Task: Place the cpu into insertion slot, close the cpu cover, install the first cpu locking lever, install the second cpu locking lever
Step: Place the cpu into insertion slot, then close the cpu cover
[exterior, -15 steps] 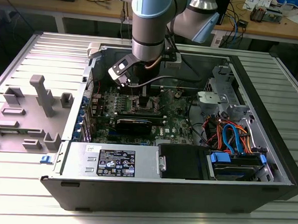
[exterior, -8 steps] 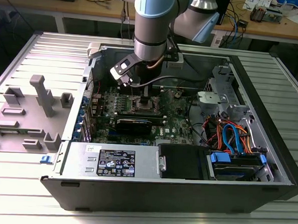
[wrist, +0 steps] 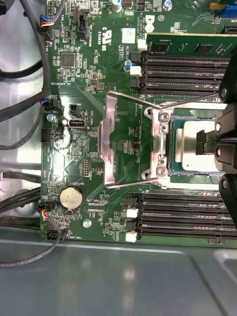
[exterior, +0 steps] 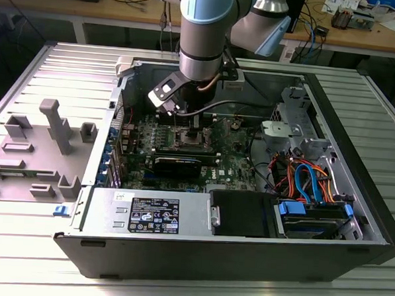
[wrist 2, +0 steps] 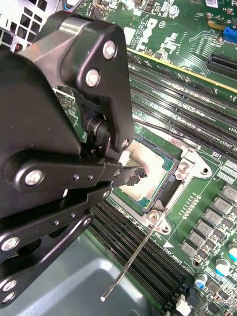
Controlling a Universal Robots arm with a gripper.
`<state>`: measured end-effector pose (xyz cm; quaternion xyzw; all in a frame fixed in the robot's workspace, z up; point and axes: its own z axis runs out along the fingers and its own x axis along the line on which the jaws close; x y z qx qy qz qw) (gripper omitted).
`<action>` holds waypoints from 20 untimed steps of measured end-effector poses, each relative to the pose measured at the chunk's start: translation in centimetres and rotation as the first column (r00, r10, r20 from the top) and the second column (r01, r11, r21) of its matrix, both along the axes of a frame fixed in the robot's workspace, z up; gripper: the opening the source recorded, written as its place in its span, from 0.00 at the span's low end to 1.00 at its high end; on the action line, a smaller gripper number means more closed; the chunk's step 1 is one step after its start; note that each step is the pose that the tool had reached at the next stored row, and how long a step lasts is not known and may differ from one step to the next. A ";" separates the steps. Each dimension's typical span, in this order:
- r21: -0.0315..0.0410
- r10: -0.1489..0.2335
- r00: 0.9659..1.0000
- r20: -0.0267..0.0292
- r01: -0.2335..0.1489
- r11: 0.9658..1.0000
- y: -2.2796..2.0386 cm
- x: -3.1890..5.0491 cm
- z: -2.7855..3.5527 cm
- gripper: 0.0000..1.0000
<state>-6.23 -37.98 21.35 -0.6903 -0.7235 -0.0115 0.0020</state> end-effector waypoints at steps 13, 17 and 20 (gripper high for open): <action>0.000 0.005 1.000 0.000 -0.005 1.000 0.00 0.00 0.00 0.11; 0.000 0.008 1.000 0.000 -0.008 1.000 0.00 0.00 0.00 0.11; 0.000 0.009 1.000 0.000 -0.009 1.000 0.00 0.00 0.00 0.11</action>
